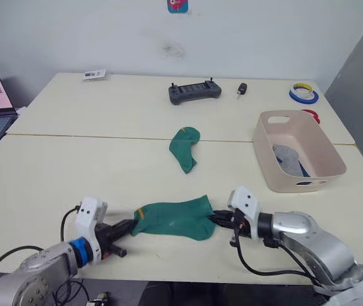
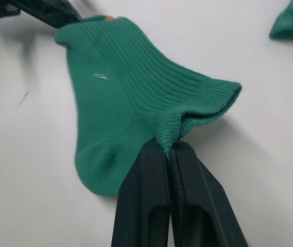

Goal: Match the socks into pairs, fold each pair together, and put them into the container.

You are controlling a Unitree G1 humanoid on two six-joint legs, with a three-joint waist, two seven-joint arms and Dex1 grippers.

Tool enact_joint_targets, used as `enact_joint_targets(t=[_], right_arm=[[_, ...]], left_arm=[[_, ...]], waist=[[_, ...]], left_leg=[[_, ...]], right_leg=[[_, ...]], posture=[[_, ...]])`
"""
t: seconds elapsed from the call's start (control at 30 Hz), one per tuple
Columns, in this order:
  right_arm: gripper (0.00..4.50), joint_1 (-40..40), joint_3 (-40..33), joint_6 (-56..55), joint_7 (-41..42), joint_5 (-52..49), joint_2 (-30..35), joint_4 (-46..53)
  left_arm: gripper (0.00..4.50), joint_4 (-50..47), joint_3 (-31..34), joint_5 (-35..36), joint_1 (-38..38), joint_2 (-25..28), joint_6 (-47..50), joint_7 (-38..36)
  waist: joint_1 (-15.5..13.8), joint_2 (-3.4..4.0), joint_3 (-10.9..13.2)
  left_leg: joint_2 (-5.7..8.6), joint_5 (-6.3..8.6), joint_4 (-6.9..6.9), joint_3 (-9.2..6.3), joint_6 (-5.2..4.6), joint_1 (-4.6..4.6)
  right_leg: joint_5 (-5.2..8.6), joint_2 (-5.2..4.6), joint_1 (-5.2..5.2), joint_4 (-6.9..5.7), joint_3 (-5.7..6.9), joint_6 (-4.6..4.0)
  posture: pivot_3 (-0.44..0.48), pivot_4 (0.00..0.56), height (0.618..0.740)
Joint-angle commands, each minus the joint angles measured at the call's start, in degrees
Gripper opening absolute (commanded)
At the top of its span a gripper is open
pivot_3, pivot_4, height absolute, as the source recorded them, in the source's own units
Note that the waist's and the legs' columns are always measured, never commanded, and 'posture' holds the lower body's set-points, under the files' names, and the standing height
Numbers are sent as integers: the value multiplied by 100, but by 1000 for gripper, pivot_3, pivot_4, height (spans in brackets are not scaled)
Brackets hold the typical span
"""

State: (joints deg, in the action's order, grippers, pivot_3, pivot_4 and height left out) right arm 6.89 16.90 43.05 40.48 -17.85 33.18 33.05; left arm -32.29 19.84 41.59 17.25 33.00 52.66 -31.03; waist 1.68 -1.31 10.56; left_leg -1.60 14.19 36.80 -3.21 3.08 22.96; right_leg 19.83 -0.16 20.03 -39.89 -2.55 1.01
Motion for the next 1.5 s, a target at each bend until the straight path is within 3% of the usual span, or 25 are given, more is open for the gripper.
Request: enact_joint_targets(t=[0.03,0.27,0.43,0.57,0.67,0.9,1.1,1.27,1.5], right_arm=[[30,-80,28,-153,-1,113,176,290],[30,-189,275,-305,-142,548,371,70],[30,-168,254,-230,-170,602,324,-35],[988,-125,126,-91,-150,490,289,-39],[2017,-132,47,-50,-134,445,315,-4],[4456,-119,-439,-155,203,115,607,117],[4500,-25,-1312,-373,624,-508,808,228],[4500,206,-1801,-288,676,-964,811,212],[4500,374,-1776,-271,593,-1208,783,306]], left_arm=[[0,-148,-177,-235,65,-56,-360,65],[0,292,-710,-1030,-176,63,-1021,62],[0,439,-809,-1167,-194,-5,-1255,69],[0,574,-737,-1203,-198,-52,-1421,81],[633,527,-709,-1099,-137,37,-1323,-11],[2685,346,-298,-1086,349,287,-1592,-332],[4479,494,690,-977,961,497,-2107,-872],[4479,559,1282,-738,871,632,-2156,-1125],[4479,228,942,-662,232,657,-1932,-936]], waist=[[-4,0,0],[-14,0,-1],[-17,3,-6],[-17,3,-6],[-16,3,-7],[9,4,-7],[23,3,-6],[-10,-1,-5],[-15,-6,-8]], left_leg=[[1,0,0,0,0,0],[3,0,0,0,0,0],[4,0,0,-1,0,-3],[4,0,0,0,0,-4],[4,0,0,-2,0,-4],[2,0,-1,1,-1,-4],[-8,1,-16,1,-1,-6],[-2,1,-13,4,-1,-4],[0,1,-13,1,-1,-1]], right_leg=[[0,0,-2,1,0,0],[0,0,-3,3,1,0],[0,-1,-7,3,2,0],[0,-1,-8,3,1,0],[0,-1,-8,3,3,0],[0,0,-7,3,0,0],[6,12,2,3,0,-10],[5,4,-1,4,2,-10],[5,1,-4,10,5,-9]], posture=[[0,150,740],[0,150,740],[0,150,740],[0,150,740],[0,150,740],[0,150,740],[0,150,740],[0,150,740],[0,150,740]])
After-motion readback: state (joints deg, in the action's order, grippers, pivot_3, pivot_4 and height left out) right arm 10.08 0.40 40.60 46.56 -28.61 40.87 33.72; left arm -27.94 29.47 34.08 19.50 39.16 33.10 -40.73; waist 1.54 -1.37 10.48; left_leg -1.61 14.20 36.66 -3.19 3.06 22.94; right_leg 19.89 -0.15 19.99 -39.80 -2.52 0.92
